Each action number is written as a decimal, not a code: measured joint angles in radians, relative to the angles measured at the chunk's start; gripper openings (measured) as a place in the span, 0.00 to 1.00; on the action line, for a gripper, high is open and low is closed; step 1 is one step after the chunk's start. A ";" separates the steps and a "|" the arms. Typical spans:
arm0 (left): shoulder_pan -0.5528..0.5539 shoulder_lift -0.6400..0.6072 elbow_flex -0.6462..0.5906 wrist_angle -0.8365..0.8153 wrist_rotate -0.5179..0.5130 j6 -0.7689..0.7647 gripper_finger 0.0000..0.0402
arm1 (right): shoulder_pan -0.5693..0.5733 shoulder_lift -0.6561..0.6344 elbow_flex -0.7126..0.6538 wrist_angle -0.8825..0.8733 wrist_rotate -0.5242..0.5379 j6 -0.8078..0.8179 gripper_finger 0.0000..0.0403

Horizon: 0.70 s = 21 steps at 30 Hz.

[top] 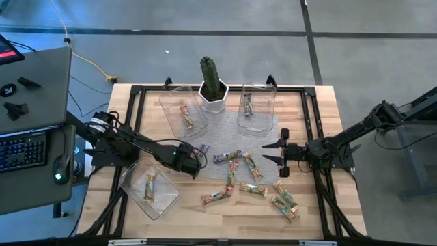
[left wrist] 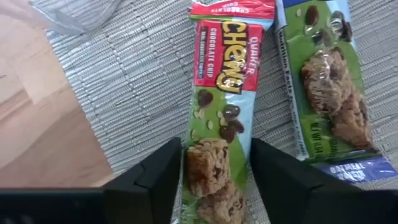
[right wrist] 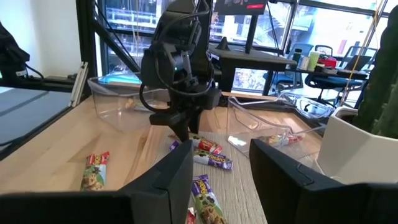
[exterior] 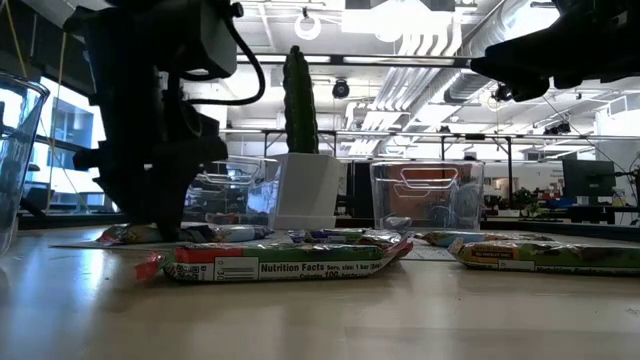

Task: Pick and place Granola Bars by type
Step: Put the red granola bar into the top left transparent bin

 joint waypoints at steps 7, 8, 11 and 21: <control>0.000 -0.006 -0.001 0.035 0.003 0.024 0.27 | 0.000 0.000 0.000 -0.003 -0.010 0.000 0.35; 0.000 -0.006 0.004 0.033 0.003 0.026 0.25 | 0.000 0.000 0.000 -0.003 -0.016 0.001 0.35; 0.000 -0.022 0.044 -0.006 0.006 0.032 0.22 | 0.000 0.000 0.000 -0.003 -0.031 0.001 0.35; 0.051 -0.074 0.390 -0.366 -0.214 0.193 0.22 | 0.000 0.007 0.001 0.004 -0.045 0.008 0.35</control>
